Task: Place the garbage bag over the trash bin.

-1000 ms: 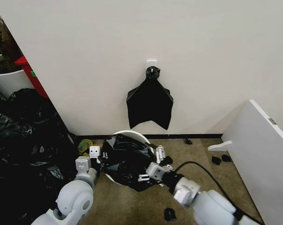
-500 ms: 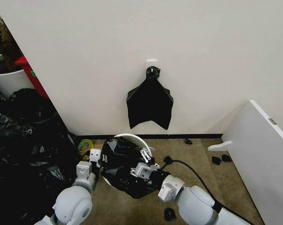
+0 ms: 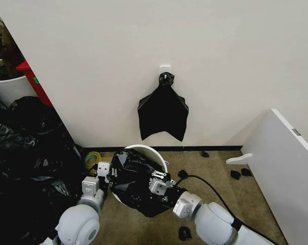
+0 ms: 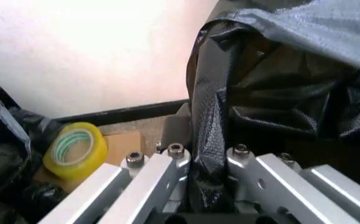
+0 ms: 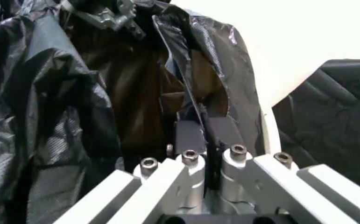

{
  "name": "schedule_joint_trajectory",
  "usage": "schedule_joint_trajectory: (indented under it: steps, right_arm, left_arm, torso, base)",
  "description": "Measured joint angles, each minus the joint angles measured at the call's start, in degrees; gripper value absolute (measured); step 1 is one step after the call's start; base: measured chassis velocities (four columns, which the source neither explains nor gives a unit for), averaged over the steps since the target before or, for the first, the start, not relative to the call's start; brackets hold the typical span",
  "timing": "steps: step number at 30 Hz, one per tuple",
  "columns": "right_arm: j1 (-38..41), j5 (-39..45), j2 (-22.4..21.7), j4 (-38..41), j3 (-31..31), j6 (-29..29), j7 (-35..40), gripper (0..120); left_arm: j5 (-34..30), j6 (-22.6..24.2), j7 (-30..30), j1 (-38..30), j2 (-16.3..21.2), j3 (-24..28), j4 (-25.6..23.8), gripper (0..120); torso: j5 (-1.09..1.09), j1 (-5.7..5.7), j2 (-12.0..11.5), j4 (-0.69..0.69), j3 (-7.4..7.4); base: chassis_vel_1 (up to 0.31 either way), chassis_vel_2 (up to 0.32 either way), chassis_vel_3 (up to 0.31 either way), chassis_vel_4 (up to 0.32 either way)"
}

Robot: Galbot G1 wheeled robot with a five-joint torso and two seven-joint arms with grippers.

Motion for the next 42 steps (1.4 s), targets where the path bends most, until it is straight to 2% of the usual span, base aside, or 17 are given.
schedule_joint_trajectory:
  steps: [3,8,10,11,14,17,24,26,28,34,36,42]
  right_arm:
    - [-0.15,0.64,-0.12,0.32,0.41,0.21,-0.13,0]
    - [-0.18,7.94,-1.57,2.87,2.85,1.66,-1.26,0]
    - [0.12,13.68,-2.35,3.94,4.49,2.37,-1.39,0]
    - [0.12,13.68,-2.35,3.94,4.49,2.37,-1.39,0]
    - [1.07,23.93,-3.34,5.0,8.67,3.76,-1.11,0]
    - [1.54,27.92,-3.96,5.06,10.4,3.57,-0.28,0]
    - [1.78,41.3,-7.07,4.87,15.52,-0.39,2.87,0]
    - [1.73,42.43,-7.34,4.87,15.88,-0.81,3.11,0]
    - [1.39,46.82,-8.7,4.71,17.58,-3.18,4.05,0]
    - [0.81,49.46,-9.81,3.94,18.37,-5.96,4.34,0]
    - [0.67,51.92,-10.31,2.48,18.92,-7.58,4.65,0]
    - [0.34,56.64,-12.01,1.37,20.13,-9.63,4.66,0]
  left_arm:
    - [0.45,-0.38,0.42,0.46,0.2,-0.3,-0.19,3]
    - [3.9,-2.44,2.83,2.54,1.07,-1.17,-0.79,3]
    - [5.27,-3.44,3.88,3.36,1.34,-1.38,-1.18,3]
    - [5.27,-3.44,3.88,3.36,1.34,-1.38,-1.18,3]
    - [6.68,-8.01,6.85,4.52,1.86,-1.61,-1.36,3]
    - [7.59,-9.41,7.97,4.88,2.1,-1.62,-1.37,3]
    - [12.65,-12.74,11.45,5.44,3.36,-1.33,-1.47,3]
    - [13.25,-13.02,11.81,5.47,3.55,-1.27,-1.47,3]
    - [16.32,-15.02,13.87,5.65,4.59,-0.87,-1.31,3]
    - [19.36,-18.98,16.09,5.89,5.46,-0.64,-0.8,3]
    - [21.7,-23.22,17.16,5.89,5.62,-0.48,0.23,3]
    - [23.89,-27.3,17.46,5.81,5.64,-0.39,1.69,3]
  torso:
    - [0.0,0.0,0.0,0.0,0.0]
    - [0.0,0.0,0.0,0.0,0.0]
    - [0.0,0.0,0.0,0.0,0.0]
    - [0.0,0.0,0.0,0.0,0.0]
    - [0.01,0.0,0.0,0.0,0.0]
    - [0.0,0.0,0.0,0.0,0.0]
    - [0.01,0.0,0.0,0.0,0.0]
    - [0.01,0.0,0.0,0.0,0.0]
    - [0.01,0.0,0.0,0.0,0.0]
    - [0.01,0.0,0.0,0.0,0.0]
    - [0.01,0.0,0.0,0.0,0.0]
    - [0.0,0.0,0.0,0.01,0.0]
  base:
    - [0.0,0.0,0.0,0.0]
    - [0.0,0.0,0.0,0.0]
    - [0.0,0.0,0.0,0.0]
    - [0.0,0.0,0.0,0.0]
    - [0.0,0.0,0.0,0.0]
    - [0.0,0.0,0.0,0.0]
    - [0.0,0.0,0.0,0.0]
    - [0.0,0.0,0.0,0.0]
    - [0.0,0.0,0.0,0.0]
    - [0.0,0.0,0.0,0.0]
    - [0.0,0.0,0.0,0.0]
    - [0.0,0.0,0.0,0.0]
